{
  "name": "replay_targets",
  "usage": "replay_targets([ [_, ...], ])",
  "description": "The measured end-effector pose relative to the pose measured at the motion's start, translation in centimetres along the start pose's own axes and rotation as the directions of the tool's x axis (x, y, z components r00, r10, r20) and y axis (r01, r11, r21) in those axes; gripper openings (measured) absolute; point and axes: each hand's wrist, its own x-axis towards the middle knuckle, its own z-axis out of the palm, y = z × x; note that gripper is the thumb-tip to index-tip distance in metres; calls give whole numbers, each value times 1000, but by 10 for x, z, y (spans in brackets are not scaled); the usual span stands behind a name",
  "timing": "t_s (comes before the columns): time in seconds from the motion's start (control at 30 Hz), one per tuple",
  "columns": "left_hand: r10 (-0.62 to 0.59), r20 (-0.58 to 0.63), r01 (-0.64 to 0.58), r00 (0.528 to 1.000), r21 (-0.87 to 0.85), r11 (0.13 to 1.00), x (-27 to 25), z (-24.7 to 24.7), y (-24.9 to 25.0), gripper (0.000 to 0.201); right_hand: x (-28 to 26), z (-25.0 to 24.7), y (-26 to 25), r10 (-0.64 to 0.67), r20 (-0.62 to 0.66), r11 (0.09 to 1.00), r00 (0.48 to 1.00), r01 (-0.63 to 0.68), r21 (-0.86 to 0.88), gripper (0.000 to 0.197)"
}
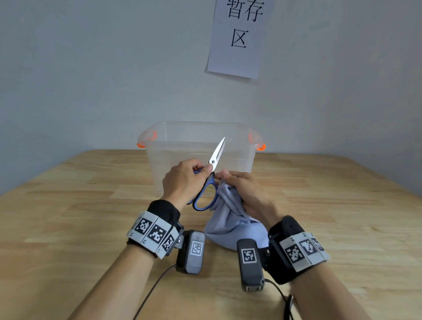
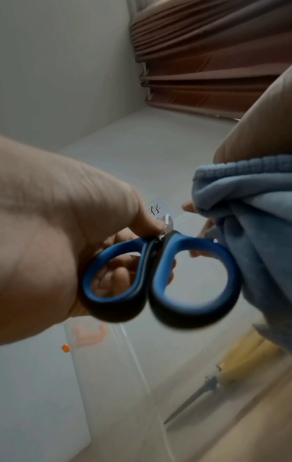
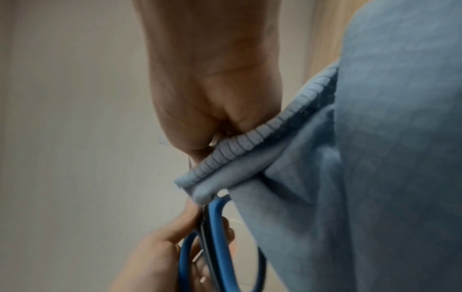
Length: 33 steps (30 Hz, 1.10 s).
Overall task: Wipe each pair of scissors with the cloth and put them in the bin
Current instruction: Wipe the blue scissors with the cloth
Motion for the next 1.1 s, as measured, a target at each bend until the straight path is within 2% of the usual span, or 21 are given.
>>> replay_targets([
  [0.07, 4, 10, -3, 1000, -21, 1000, 0, -1, 0, 37, 2, -4, -2, 13, -70, 998, 997, -8, 67, 28],
  [0.13, 7, 20, -6, 1000, -64, 998, 1, -2, 1, 35, 0, -7, -5, 3, -48, 991, 999, 4, 137, 23],
  [0.2, 11, 29, -8, 1000, -103, 995, 0, -4, 2, 35, -3, -8, -9, 22, -52, 990, 998, -15, 137, 22],
  [0.33, 3, 34, 1, 999, -128, 992, -1, -5, 2, 33, 2, -11, -9, 92, -125, 994, 988, -98, -45, 12],
  [0.4, 1, 42, 6, 999, -153, 988, -1, -5, 2, 32, 4, -11, -9, 129, -163, 973, 978, -156, -168, 19],
  [0.47, 2, 48, 7, 999, -185, 983, -1, -4, 1, 32, 2, -11, -13, 142, -222, 899, 964, -220, -379, 28],
  [0.53, 5, 55, 7, 998, -211, 977, 0, -4, 0, 32, 2, -12, -15, 148, -277, 786, 950, -282, -550, 41],
  [0.6, 13, 45, -3, 999, -220, 976, 1, -4, -1, 33, 3, -13, -16, 159, -301, 714, 940, -320, -623, 45],
  [0.63, 15, 34, -7, 999, -224, 975, 2, -4, -1, 33, 3, -14, -15, 162, -306, 712, 938, -325, -622, 46],
  [0.67, 17, 29, -9, 999, -237, 971, 1, -4, 0, 33, 2, -15, -15, 157, -306, 737, 939, -318, -596, 44],
  [0.73, 21, 41, -8, 999, -294, 956, 0, -5, 1, 33, 1, -17, -14, 123, -284, 853, 951, -248, -460, 38],
  [0.8, 22, 52, -4, 998, -329, 944, -2, -5, 4, 32, 0, -17, -15, 93, -245, 964, 965, -149, -222, 27],
  [0.83, 22, 55, -2, 998, -340, 940, -3, -5, 5, 32, 0, -17, -16, 89, -236, 987, 968, -117, -109, 21],
  [0.93, 9, 94, 31, 996, -409, 912, -3, -6, 7, 30, 2, -17, -19, 71, -254, 993, 965, -45, 105, 14],
  [1.1, 9, 163, 73, 987, -484, 872, -6, -6, 9, 31, -1, -10, -21, 57, -307, 953, 950, 40, 301, 19],
])
